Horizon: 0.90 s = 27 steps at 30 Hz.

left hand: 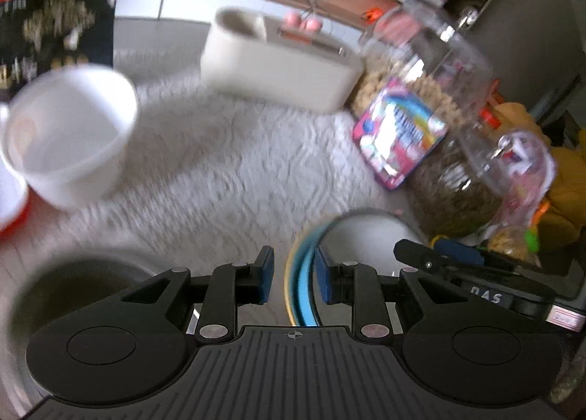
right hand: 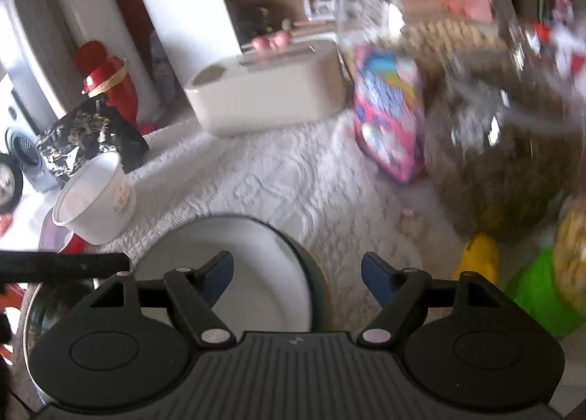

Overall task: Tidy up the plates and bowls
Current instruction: 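Move the right gripper to the white labelled bowl and grasp its rim, then carry the white bowl with the right gripper and lower it into the blue bowl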

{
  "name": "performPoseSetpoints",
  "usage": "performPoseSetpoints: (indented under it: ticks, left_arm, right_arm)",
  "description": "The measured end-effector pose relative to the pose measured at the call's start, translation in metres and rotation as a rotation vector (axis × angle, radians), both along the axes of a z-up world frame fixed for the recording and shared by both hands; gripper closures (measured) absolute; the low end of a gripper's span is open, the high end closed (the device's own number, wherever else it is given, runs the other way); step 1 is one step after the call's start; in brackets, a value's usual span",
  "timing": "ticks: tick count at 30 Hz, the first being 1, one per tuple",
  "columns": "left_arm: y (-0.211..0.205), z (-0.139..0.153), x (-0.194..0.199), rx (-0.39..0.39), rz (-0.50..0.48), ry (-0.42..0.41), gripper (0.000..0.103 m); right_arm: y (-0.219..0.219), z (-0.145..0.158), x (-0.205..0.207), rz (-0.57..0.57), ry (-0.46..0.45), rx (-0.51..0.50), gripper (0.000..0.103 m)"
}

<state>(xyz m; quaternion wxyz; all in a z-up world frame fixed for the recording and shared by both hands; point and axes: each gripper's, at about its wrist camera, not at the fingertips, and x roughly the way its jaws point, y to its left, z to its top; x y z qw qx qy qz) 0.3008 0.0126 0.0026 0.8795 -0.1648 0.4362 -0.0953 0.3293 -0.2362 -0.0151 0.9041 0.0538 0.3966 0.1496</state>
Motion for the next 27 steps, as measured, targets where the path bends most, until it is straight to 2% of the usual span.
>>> performPoseSetpoints:
  ticks: [4, 8, 11, 13, 14, 15, 18, 24, 25, 27]
  left_arm:
    - [0.038, 0.034, 0.002, 0.068, 0.032, -0.079, 0.076]
    - [0.095, 0.040, 0.010, 0.028, 0.129, -0.147, 0.076]
    - [0.145, 0.026, 0.017, 0.011, 0.240, -0.172, 0.076]
    - [0.174, 0.013, 0.029, 0.046, 0.287, -0.142, 0.076]
    - [0.187, 0.008, 0.033, 0.059, 0.324, -0.129, 0.076]
    - [0.201, 0.001, 0.036, 0.051, 0.363, -0.092, 0.076]
    - [0.232, -0.019, 0.041, -0.077, 0.403, -0.012, 0.076]
    - [0.238, -0.045, 0.052, -0.078, 0.416, 0.038, 0.076]
    - [0.238, -0.048, 0.054, -0.082, 0.409, 0.047, 0.076]
    - [0.237, -0.056, 0.055, -0.080, 0.394, 0.068, 0.076]
  right_arm:
    - [0.044, 0.040, 0.003, 0.107, -0.145, -0.181, 0.020]
    - [0.114, 0.066, 0.004, 0.235, -0.272, -0.395, 0.016]
    - [0.164, 0.061, 0.015, 0.285, -0.282, -0.558, 0.016]
    - [0.194, 0.053, 0.027, 0.296, -0.264, -0.645, 0.016]
    - [0.207, 0.050, 0.036, 0.302, -0.251, -0.654, 0.016]
    - [0.217, 0.049, 0.045, 0.302, -0.230, -0.643, 0.016]
    - [0.243, 0.049, 0.077, 0.289, -0.105, -0.520, 0.016]
    - [0.276, 0.030, 0.126, 0.287, 0.097, -0.286, 0.016]
    - [0.279, 0.024, 0.132, 0.275, 0.125, -0.252, 0.017]
    - [0.287, 0.006, 0.138, 0.259, 0.192, -0.213, 0.036]
